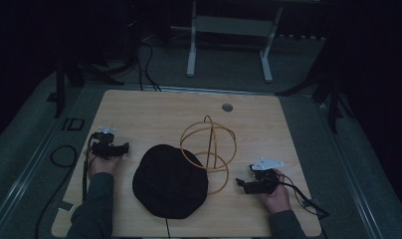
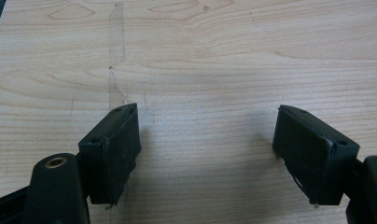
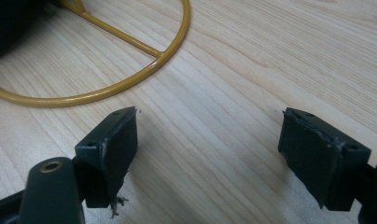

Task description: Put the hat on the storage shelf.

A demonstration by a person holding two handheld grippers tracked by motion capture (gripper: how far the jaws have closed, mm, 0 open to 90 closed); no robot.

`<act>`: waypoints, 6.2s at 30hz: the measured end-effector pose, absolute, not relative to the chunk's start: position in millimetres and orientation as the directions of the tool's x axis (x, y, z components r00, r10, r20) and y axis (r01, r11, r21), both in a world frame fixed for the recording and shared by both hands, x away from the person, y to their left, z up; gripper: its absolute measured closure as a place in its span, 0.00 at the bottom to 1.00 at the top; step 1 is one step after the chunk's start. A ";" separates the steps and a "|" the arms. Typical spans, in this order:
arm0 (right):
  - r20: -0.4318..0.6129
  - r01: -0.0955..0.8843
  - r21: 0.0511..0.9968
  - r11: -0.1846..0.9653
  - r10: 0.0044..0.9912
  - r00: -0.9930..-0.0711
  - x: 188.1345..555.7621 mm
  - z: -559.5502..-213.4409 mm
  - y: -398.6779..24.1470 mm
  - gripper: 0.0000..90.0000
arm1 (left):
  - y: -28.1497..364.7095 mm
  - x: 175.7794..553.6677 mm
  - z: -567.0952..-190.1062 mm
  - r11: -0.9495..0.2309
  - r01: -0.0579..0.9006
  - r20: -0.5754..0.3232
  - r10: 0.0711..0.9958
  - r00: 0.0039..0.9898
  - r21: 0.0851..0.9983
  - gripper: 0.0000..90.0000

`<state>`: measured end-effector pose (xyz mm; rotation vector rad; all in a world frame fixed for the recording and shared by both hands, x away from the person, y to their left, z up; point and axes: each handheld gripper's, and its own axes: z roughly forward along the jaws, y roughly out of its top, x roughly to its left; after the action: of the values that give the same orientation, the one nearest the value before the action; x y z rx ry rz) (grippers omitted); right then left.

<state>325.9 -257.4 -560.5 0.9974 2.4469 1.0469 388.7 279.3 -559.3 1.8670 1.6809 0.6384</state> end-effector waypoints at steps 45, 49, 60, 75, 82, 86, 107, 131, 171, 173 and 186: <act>0.001 0.484 0.723 0.493 0.700 -0.714 325.8 -560.5 -257.3 0.21 | 240.1 366.2 -484.5 -0.390 0.613 -0.004 0.842 0.540 0.688 0.47; 0.000 0.484 0.723 0.493 0.700 -0.714 325.8 -560.5 -257.3 0.21 | 237.1 363.2 -482.8 -0.400 0.606 -0.016 0.826 0.563 0.688 0.45; -0.001 0.483 0.723 0.494 0.700 -0.714 325.9 -560.5 -257.3 0.21 | 219.2 351.1 -473.0 -0.464 0.558 -0.017 0.759 0.651 0.689 0.40; 0.001 0.484 0.723 0.492 0.700 -0.714 325.8 -560.5 -257.2 0.21 | 196.0 341.1 -462.2 -0.517 0.490 -0.026 0.668 0.743 0.701 0.38; -0.001 0.482 0.724 0.493 0.700 -0.714 325.9 -560.6 -257.3 0.21 | 187.4 339.5 -463.8 -0.545 0.469 -0.038 0.624 0.780 0.695 0.39; 0.000 0.483 0.724 0.493 0.700 -0.714 325.9 -560.6 -257.3 0.21 | 183.0 339.1 -464.9 -0.558 0.459 -0.043 0.602 0.797 0.692 0.40; 0.001 0.484 0.724 0.492 0.701 -0.714 325.8 -560.5 -257.2 0.21 | 159.0 332.2 -473.3 -0.662 0.384 -0.060 0.457 0.888 0.643 0.34; 0.001 0.484 0.723 0.493 0.700 -0.714 325.8 -560.5 -257.3 0.21 | 149.7 334.9 -489.4 -0.767 0.338 0.048 0.431 0.901 0.545 0.61; 0.001 0.484 0.724 0.492 0.700 -0.714 325.8 -560.5 -257.2 0.21 | 160.4 331.6 -463.4 -0.708 0.340 0.071 0.482 0.874 0.619 0.21; 0.001 0.484 0.723 0.492 0.700 -0.714 325.8 -560.5 -257.2 0.21 | 160.3 332.7 -466.1 -0.723 0.325 0.070 0.458 0.886 0.609 0.20; 0.001 0.484 0.724 0.492 0.700 -0.714 325.8 -560.5 -257.2 0.21 | 148.0 342.4 -473.0 -0.773 0.289 0.047 0.379 0.924 0.564 0.34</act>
<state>325.8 -257.2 -560.5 1.0010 2.4467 1.0483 342.4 148.0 -473.0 2.5088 0.4762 0.2113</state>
